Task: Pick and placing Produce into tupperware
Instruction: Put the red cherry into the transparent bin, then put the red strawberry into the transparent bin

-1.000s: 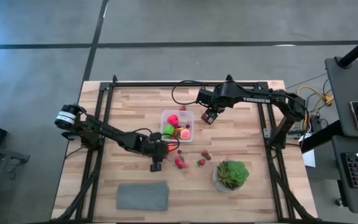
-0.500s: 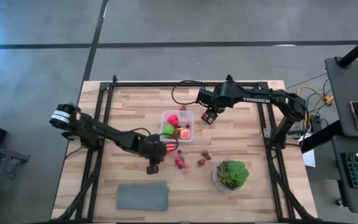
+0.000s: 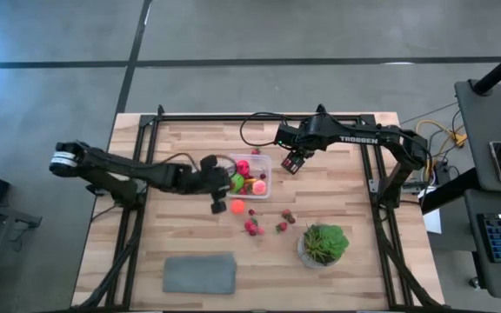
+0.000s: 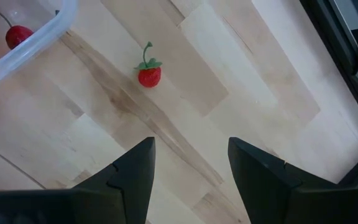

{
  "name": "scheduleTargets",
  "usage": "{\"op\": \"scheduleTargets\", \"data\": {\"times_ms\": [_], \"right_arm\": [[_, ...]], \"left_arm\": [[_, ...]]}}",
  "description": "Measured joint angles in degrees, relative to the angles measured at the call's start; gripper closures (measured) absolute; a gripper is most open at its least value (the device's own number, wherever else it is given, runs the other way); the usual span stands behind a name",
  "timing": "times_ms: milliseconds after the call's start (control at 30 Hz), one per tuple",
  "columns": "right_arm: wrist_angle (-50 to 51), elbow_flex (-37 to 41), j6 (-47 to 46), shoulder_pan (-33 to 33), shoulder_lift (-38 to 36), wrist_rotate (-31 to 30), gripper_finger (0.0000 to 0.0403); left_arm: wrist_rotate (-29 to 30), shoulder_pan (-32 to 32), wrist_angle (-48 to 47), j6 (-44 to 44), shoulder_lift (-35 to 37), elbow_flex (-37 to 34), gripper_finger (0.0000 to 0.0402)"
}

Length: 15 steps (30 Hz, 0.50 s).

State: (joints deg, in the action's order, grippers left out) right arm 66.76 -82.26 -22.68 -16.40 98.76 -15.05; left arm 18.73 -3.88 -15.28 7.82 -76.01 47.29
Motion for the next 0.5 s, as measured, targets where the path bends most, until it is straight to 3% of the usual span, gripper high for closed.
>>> {"op": "scheduleTargets", "data": {"times_ms": [200, 400, 500], "right_arm": [[0.00, 0.00, -0.22, 0.04, 0.00, 0.01, 0.0207], [-1.26, 0.00, 0.63, 0.04, -0.02, 0.05, 0.0207], [-4.95, 0.00, 3.59, 0.01, -0.04, 3.12, 0.0207]], "left_arm": [[-2.55, 6.81, 1.63, 7.32, -3.45, 0.25, 0.0270], [-3.67, 7.18, 4.59, 4.94, -3.84, 0.85, 0.0211], [-3.57, 7.19, 1.59, 5.90, -2.26, 0.85, 0.0179]]}}
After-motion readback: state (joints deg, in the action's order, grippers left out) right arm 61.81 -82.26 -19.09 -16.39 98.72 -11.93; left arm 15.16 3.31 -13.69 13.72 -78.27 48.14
